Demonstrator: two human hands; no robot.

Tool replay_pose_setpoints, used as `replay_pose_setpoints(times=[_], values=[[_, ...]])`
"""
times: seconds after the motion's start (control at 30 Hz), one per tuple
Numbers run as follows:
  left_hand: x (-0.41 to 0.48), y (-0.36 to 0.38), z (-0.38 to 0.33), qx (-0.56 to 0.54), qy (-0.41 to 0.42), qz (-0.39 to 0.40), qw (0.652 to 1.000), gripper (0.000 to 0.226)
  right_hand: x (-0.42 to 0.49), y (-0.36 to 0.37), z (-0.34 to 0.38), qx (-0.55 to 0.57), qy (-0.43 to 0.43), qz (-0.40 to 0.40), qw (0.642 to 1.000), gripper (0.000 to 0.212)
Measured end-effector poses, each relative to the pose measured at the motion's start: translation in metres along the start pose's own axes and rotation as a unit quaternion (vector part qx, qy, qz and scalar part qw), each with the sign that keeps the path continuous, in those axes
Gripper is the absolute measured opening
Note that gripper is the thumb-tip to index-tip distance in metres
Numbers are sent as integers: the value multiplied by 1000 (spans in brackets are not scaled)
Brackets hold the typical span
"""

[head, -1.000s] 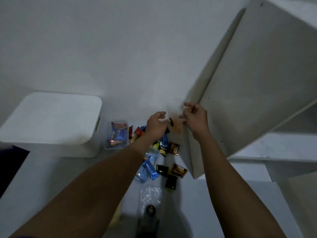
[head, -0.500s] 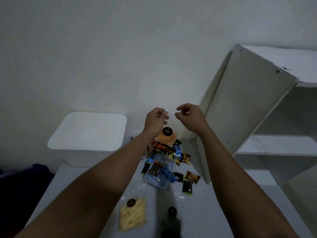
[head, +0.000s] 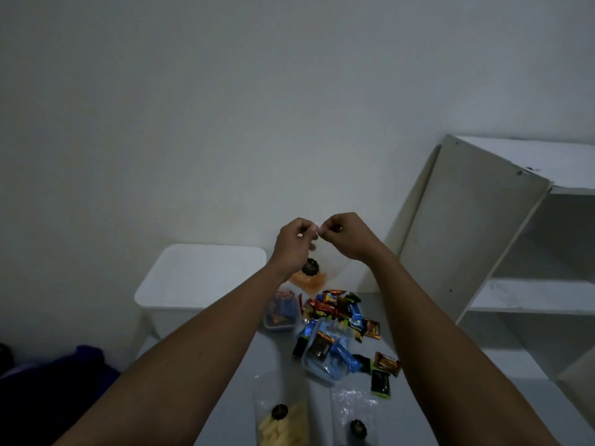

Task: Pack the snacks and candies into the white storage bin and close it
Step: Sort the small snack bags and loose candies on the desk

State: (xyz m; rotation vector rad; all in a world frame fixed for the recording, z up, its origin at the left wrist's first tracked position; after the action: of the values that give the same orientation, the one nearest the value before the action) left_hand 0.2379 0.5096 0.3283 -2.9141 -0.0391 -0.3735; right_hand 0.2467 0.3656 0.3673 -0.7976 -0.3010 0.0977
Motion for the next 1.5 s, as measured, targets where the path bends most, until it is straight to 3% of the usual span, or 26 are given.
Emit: replay_pose_setpoints(times=[0.33,0.7,0.87,1.03,1.17,1.33,1.5], values=[[8,-6,-5,34,5,-27,999,19,-1,12,19,-61,2,-16,998,22],[10,-28,6,-53,-28,-114,992,16,-14,20,2,-34,10,-17,999,39],[5,-27,14,-120,-64,-137,981,18,-21,27,0,77,63,-82,992,46],[-2,-26,13,-242,-120,-86,959,15,-21,32,3,310,181,-184,915,52],[-4,-30,8,-230,-137,8,964,16,-17,31,7,332,159,-143,919,49],[-4,-29,2,-227,-135,-37,964,5,-20,35,19,366,138,-134,910,31],[-7,-24,-4,-220,-94,-68,969,3,-19,40,28,405,159,-190,880,25]])
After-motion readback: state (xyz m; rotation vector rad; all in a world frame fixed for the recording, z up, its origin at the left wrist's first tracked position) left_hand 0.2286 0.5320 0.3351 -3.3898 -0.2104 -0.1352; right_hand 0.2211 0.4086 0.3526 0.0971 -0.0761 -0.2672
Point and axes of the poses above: each hand's wrist, its own x-axis towards the middle knuckle, its own y-axis out of the palm, z = x × y, the point moved 2 cm from there along x, towards the middle knuckle
